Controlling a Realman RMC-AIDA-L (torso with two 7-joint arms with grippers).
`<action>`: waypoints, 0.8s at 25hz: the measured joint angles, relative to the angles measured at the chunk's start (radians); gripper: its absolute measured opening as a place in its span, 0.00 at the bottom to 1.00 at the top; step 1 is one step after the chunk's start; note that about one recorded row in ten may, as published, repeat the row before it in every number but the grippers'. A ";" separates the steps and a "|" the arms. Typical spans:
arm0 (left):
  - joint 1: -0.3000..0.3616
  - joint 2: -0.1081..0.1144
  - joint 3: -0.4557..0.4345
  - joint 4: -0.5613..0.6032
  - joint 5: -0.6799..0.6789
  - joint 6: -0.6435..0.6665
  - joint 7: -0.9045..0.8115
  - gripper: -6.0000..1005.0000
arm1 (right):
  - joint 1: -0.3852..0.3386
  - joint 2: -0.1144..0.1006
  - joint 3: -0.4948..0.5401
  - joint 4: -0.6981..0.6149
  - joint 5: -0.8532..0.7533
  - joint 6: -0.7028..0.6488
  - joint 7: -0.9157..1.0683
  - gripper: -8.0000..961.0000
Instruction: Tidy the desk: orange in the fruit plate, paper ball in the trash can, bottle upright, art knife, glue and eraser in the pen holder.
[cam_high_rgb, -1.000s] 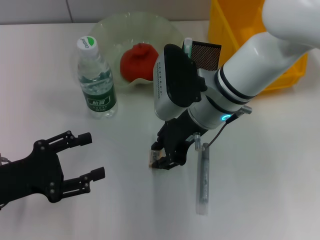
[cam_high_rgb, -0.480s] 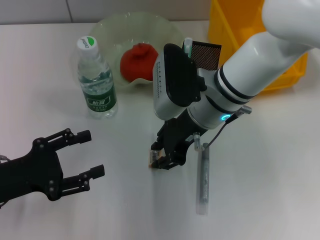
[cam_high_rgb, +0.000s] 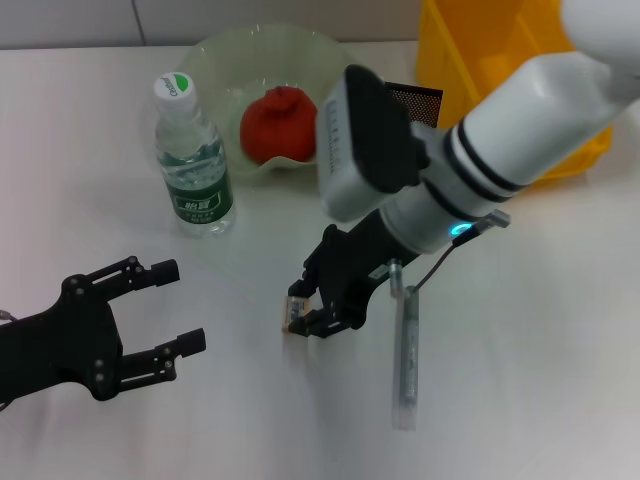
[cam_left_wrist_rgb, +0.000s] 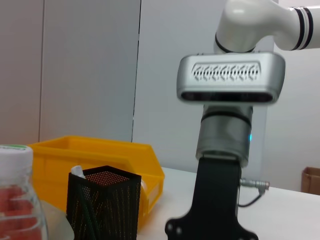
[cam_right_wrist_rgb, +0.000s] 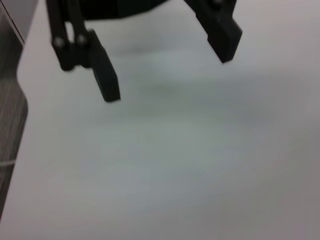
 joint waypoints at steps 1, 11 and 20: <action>0.001 0.001 0.000 0.000 0.000 0.000 -0.001 0.80 | -0.027 0.000 0.042 -0.027 -0.003 -0.019 -0.012 0.41; 0.006 0.004 0.000 -0.006 -0.013 0.000 0.001 0.80 | -0.234 -0.001 0.265 -0.052 0.185 -0.090 -0.297 0.40; 0.006 -0.003 0.000 -0.009 -0.015 0.000 -0.002 0.80 | -0.320 -0.002 0.433 0.199 0.470 -0.204 -0.713 0.40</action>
